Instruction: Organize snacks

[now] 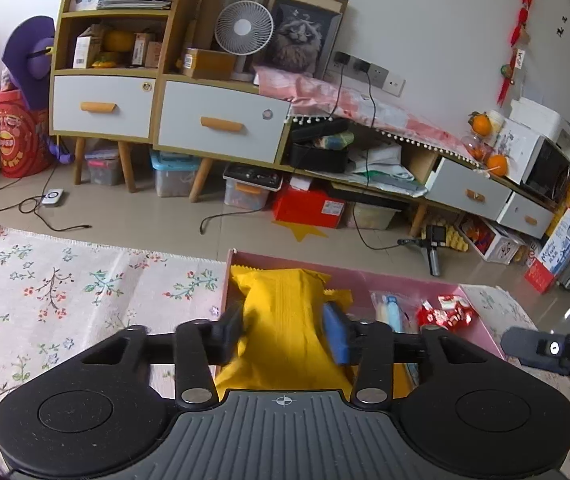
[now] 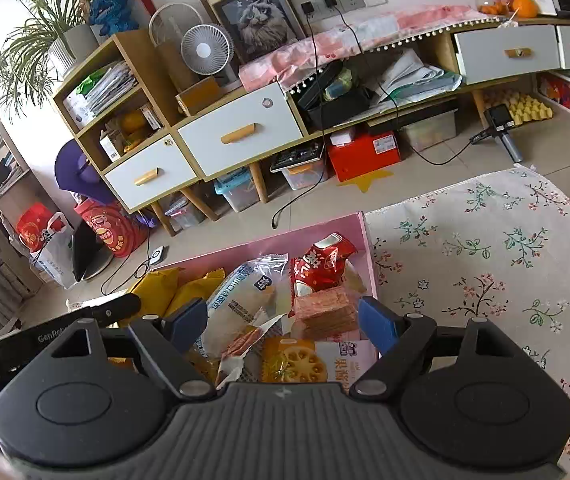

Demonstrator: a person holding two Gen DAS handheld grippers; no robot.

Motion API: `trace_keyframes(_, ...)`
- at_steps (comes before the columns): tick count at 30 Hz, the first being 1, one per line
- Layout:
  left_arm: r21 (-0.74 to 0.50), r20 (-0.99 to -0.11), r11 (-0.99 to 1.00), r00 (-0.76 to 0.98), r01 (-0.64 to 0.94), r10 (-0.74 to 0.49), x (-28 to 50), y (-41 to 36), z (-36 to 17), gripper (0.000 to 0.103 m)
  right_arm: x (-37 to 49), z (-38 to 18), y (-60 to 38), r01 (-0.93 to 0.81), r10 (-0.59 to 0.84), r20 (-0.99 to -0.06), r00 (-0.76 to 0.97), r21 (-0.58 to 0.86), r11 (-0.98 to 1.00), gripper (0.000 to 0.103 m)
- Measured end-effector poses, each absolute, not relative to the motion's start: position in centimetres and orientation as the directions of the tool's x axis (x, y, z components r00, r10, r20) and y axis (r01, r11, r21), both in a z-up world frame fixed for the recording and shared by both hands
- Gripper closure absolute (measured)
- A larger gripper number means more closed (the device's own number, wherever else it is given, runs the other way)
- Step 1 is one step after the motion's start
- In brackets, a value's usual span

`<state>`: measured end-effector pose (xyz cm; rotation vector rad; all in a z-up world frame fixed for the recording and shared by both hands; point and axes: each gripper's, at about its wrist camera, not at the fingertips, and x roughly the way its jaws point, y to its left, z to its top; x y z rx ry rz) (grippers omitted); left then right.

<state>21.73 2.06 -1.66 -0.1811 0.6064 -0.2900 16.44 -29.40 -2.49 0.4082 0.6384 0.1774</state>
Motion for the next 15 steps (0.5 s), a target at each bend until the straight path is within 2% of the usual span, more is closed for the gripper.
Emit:
trace_keyframes(3, -0.233, -0.535, 0.949, 0.786, 0.214, -0.309, 20.4, 2.0, -1.3, 0.037, 16.1, -2.0, -29.4, -0.038, 0.284, -0.540, 0.793, 0.421, 0.906, 0.017)
trace_keyframes(5, -0.225, -0.540, 0.950, 0.784, 0.216, -0.306, 19.5, 2.1, -0.9, 0.032, 15.8, -1.8, -29.3, -0.038, 0.281, -0.539, 0.794, 0.418, 0.908, 0.013)
trace_keyframes(9, -0.195, -0.554, 0.955, 0.778, 0.223, -0.295, 17.2, 2.1, 0.2, 0.019, 14.9, -1.2, -29.3, -0.019, 0.260, -0.547, 0.796, 0.405, 0.914, 0.010)
trace_keyframes(15, -0.153, -0.591, 0.965, 0.763, 0.212, -0.261, 13.2, 2.2, 1.6, 0.008, 12.6, 0.3, -28.5, -0.012, 0.204, -0.569, 0.797, 0.322, 0.947, 0.005)
